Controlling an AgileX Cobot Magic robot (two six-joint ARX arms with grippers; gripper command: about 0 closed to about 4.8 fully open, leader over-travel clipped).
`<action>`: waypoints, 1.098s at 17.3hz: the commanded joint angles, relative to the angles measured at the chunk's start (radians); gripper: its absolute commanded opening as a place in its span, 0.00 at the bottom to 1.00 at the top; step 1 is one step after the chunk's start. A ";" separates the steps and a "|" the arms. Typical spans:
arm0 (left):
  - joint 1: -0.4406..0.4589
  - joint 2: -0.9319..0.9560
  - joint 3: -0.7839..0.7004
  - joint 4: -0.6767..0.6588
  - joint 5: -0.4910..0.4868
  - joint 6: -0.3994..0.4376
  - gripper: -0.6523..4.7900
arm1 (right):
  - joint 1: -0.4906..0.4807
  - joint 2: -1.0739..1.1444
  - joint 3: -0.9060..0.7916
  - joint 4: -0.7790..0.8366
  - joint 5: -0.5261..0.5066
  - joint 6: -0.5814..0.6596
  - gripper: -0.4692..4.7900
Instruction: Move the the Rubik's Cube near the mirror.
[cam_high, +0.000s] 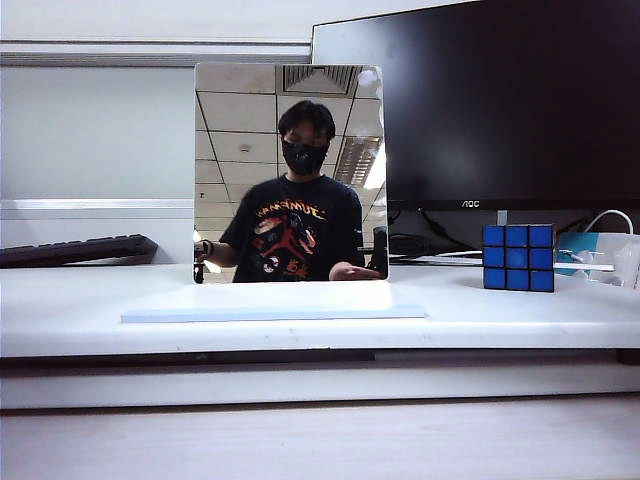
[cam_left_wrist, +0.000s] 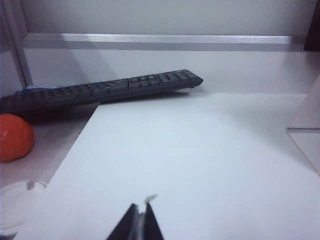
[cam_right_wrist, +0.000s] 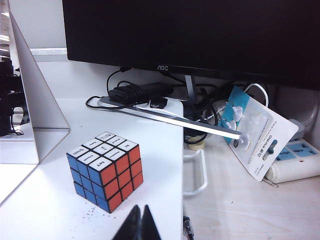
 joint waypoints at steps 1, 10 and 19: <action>0.000 0.000 0.001 0.008 0.004 0.003 0.16 | 0.001 -0.001 -0.005 0.018 -0.005 0.004 0.09; -0.150 0.000 0.001 0.008 -0.065 0.003 0.16 | 0.002 -0.001 -0.005 0.032 -0.008 0.004 0.09; -0.672 0.000 0.001 0.008 -0.082 0.003 0.16 | 0.010 0.000 0.007 0.171 -0.166 0.475 0.09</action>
